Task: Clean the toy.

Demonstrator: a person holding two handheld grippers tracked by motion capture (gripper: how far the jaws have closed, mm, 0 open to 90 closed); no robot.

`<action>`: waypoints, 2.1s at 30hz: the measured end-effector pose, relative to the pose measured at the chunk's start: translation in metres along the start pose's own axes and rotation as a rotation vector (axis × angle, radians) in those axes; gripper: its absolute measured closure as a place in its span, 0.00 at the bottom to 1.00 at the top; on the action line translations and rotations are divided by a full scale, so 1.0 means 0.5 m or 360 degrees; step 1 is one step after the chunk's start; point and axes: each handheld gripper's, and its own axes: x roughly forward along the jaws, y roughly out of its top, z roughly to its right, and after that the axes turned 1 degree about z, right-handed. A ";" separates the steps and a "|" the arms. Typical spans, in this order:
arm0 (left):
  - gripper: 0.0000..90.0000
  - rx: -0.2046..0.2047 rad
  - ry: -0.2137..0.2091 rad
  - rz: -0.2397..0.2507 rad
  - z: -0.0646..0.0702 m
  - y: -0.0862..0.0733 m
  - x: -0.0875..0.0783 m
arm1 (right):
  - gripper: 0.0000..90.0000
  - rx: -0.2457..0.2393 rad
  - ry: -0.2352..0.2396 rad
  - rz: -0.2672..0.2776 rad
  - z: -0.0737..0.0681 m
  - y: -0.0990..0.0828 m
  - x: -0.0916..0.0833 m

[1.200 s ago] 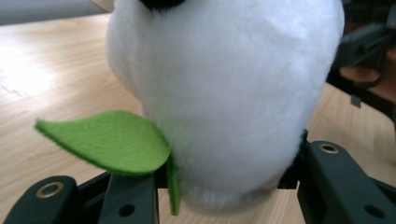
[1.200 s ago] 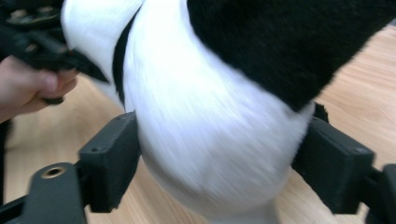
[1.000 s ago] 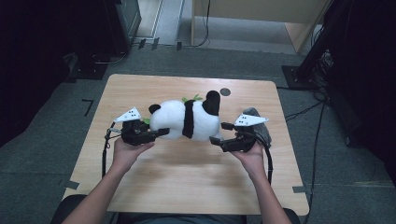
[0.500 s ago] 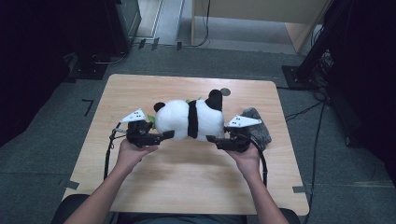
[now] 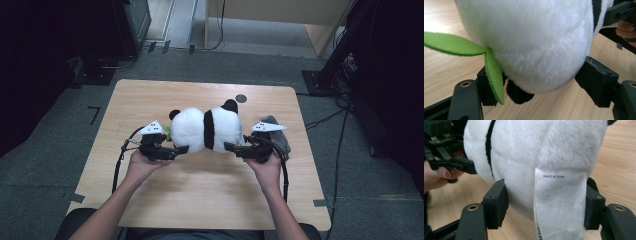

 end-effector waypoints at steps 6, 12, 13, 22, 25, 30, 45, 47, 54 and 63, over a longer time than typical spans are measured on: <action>0.29 -0.0143 -0.0002 0.0021 -0.014 -0.006 -0.003 | 0.31 -0.0065 -0.0033 -0.0072 -0.005 -0.001 0.009; 0.29 -0.0162 0.0015 -0.0009 -0.017 -0.012 -0.004 | 0.29 -0.0150 -0.0117 -0.0164 -0.022 -0.002 0.023; 0.29 -0.0164 0.0021 -0.0018 -0.018 -0.013 -0.004 | 0.28 -0.0158 -0.0127 -0.0176 -0.024 -0.002 0.025; 0.29 -0.0197 0.0060 -0.0072 -0.022 -0.021 -0.006 | 0.28 -0.0137 -0.0105 -0.0220 -0.023 0.002 0.029; 0.29 -0.0219 0.0063 -0.0090 -0.024 -0.025 -0.005 | 0.28 -0.0143 -0.0110 -0.0226 -0.022 0.002 0.032; 0.29 -0.0268 0.0057 -0.0096 -0.027 -0.028 -0.006 | 0.28 -0.0128 -0.0097 -0.0207 -0.023 0.005 0.032; 0.29 -0.0278 0.0117 -0.0113 -0.030 -0.040 -0.014 | 0.29 -0.0186 -0.0136 -0.0222 -0.039 0.007 0.038; 0.29 -0.0257 0.0147 -0.0097 -0.034 -0.041 -0.011 | 0.30 -0.0190 -0.0143 -0.0206 -0.035 0.007 0.043; 0.29 -0.0208 0.0178 -0.0060 -0.033 -0.040 -0.014 | 0.30 -0.0223 -0.0160 -0.0198 -0.033 0.008 0.047; 0.29 -0.0160 0.0169 -0.0061 -0.034 -0.005 -0.031 | 0.30 -0.0169 -0.0226 -0.0142 -0.007 0.014 0.013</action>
